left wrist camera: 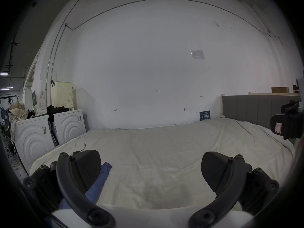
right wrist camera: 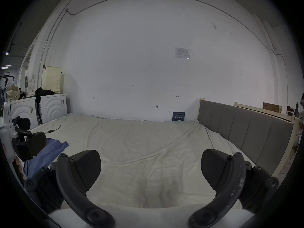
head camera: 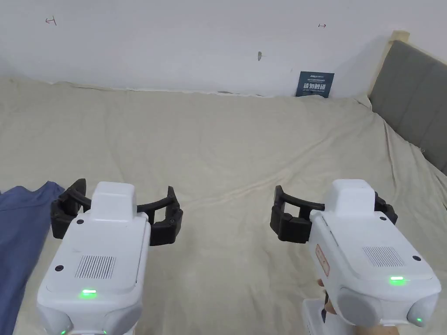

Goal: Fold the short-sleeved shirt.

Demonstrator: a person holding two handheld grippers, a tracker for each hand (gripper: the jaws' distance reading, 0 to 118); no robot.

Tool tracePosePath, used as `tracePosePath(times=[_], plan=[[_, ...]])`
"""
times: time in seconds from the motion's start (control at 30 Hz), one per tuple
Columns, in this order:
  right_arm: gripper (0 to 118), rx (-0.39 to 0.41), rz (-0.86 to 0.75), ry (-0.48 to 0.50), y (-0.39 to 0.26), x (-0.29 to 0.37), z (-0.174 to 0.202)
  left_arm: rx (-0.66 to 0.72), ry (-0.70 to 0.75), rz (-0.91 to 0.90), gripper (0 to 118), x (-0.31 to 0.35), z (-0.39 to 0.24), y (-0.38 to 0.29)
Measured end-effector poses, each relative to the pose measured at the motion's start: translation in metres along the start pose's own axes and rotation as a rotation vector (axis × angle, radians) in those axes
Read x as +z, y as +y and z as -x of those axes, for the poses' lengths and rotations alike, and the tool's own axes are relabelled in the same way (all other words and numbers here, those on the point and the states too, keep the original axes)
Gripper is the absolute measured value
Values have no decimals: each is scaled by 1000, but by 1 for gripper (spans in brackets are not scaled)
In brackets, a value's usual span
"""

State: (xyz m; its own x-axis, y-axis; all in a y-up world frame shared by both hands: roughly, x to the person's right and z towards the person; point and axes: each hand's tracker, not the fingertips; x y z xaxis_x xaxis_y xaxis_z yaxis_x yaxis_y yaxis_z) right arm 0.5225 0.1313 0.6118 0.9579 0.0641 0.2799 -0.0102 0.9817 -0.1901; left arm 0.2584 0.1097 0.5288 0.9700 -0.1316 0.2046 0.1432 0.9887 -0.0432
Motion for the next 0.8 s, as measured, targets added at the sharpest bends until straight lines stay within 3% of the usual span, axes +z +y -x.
tracePosePath(times=[0.3,0.37,0.43,0.5,0.6,0.67,0.7,0.77,0.8], plan=[[118,18,5,-8,-2,1,-1,7,8,10,118,2,0,-4],[118,62,15,-19,-2,1,-1,-36,-9,17,118,1,0,-5],[118,177,87,-22,6,-3,-1,-198,-53,26,118,-4,0,-1],[118,431,81,-26,20,-8,0,-524,-46,-23,118,-10,-3,10],[118,1114,-197,-212,27,-10,22,-1125,69,-291,118,-18,-16,15],[118,1608,-412,-243,21,-11,31,-1508,51,-469,118,-22,-20,11],[118,1789,-513,-225,16,-11,30,-1650,26,-539,118,-20,-22,7],[118,1988,-605,-143,9,-10,27,-1786,-90,-573,118,-14,-28,2],[118,2020,-611,-57,7,-8,24,-1766,-135,-575,118,-10,-32,-1]])
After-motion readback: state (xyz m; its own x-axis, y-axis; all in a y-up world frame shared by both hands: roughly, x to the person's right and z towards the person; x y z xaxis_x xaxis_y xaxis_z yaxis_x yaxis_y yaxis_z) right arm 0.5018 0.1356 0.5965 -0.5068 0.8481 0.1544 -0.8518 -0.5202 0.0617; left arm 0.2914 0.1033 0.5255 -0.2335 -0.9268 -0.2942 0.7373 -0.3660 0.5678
